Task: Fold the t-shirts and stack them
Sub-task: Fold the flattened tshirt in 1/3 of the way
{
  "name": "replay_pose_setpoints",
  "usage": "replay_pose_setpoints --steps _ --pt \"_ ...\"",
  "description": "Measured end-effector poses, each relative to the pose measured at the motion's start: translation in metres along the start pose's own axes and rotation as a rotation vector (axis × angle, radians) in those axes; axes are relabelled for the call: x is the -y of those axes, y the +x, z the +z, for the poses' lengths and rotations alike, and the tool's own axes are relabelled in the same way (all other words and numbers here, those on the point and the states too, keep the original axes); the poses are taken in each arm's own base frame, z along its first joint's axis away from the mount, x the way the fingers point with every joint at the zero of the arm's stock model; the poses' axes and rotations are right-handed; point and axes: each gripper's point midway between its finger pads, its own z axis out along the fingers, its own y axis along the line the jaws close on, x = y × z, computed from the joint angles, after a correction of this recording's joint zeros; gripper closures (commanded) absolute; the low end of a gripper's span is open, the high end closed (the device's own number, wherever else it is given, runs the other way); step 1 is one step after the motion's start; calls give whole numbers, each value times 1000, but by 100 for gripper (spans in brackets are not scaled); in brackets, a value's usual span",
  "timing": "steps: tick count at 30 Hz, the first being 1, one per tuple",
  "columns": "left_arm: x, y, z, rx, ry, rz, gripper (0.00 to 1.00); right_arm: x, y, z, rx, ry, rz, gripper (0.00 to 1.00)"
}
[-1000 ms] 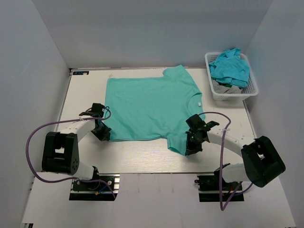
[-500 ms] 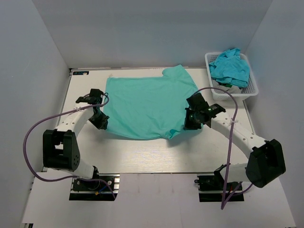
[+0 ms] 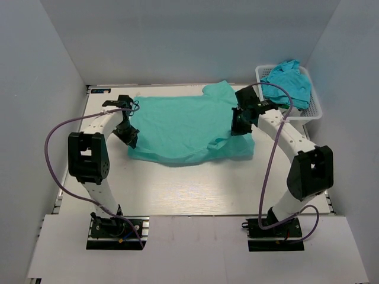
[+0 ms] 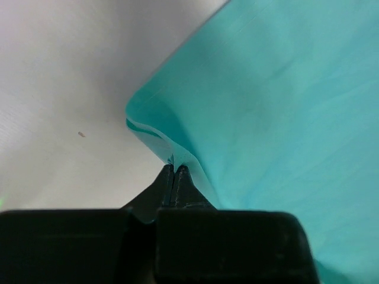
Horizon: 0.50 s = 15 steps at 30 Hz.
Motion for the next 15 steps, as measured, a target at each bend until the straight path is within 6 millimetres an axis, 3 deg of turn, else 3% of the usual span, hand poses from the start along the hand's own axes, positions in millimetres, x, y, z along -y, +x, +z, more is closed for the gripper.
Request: replay_pose_setpoints --steps 5,15 --pt "17 -25 0 8 8 -27 100 -2 -26 13 -14 -24 -15 100" --pt "65 -71 19 35 46 -44 100 4 -75 55 -40 -50 -40 100"
